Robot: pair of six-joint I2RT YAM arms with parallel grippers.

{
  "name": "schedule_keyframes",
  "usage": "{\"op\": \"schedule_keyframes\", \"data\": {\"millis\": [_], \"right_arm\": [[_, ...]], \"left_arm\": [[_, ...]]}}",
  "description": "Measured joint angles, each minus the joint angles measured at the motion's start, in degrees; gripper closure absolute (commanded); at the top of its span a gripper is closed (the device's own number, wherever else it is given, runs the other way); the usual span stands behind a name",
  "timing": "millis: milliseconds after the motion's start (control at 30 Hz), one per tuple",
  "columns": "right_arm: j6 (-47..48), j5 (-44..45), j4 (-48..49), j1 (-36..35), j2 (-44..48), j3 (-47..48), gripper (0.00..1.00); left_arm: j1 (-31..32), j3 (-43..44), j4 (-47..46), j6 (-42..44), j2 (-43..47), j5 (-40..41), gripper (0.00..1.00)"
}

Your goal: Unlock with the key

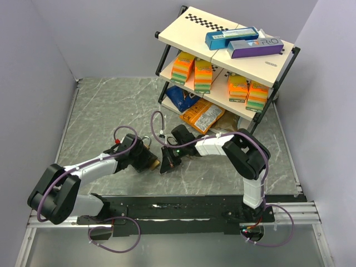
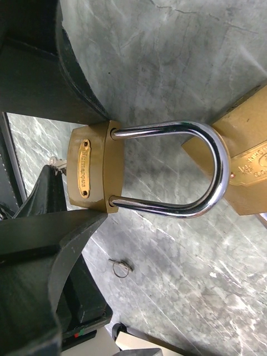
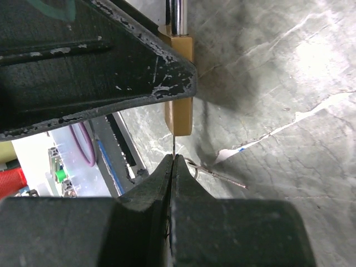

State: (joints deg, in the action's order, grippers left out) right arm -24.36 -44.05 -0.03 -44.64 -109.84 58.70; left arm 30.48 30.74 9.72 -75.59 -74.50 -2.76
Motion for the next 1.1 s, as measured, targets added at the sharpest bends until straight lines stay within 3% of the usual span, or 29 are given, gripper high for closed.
{"op": "schedule_keyframes", "data": {"millis": [1100], "right_arm": [[0.2,1.2,1.6,0.9,1.4,-2.0,1.0]], "left_arm": [[0.0,-0.8,-1.9,-0.7,0.0,-0.6,0.99]]}}
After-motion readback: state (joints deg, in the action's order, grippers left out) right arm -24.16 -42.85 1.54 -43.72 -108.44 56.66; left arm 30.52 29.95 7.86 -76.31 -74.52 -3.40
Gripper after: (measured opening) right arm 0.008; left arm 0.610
